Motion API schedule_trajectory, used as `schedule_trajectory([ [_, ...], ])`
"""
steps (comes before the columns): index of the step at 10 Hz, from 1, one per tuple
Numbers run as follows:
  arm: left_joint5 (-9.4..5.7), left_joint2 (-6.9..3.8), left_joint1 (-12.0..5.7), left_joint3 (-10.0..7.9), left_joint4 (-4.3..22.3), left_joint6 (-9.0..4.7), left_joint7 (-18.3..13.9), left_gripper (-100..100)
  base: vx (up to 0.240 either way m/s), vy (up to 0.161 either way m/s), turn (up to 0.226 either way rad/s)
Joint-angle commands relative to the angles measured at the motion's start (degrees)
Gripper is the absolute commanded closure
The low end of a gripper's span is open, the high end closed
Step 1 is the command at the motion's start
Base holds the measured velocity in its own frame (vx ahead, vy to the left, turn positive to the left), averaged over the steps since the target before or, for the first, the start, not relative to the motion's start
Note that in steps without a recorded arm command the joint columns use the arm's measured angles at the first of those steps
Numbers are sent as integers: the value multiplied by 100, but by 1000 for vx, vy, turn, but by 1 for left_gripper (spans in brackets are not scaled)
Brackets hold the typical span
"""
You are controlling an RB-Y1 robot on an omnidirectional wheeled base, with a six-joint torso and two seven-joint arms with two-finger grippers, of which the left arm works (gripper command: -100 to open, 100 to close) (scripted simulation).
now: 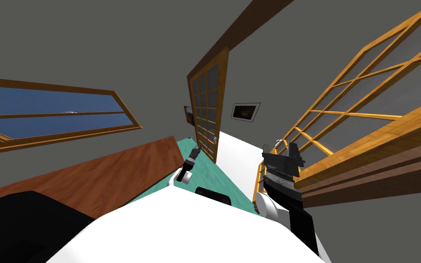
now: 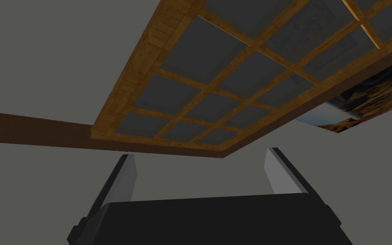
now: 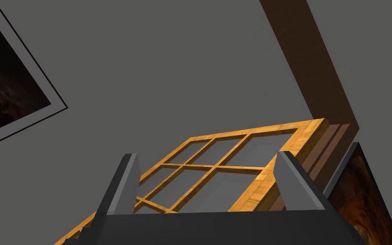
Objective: Push the door open
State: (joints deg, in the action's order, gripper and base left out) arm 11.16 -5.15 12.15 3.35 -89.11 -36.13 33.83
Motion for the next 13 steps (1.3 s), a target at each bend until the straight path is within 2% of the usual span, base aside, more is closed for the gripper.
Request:
schedule_trajectory([
  [1, 25, -8, -66, 32, 241, -65, 244, -100, 113, 60, -73],
  [13, 224, 93, -632, 273, 1990, -437, 1924, -100, 83, 63, -70],
])
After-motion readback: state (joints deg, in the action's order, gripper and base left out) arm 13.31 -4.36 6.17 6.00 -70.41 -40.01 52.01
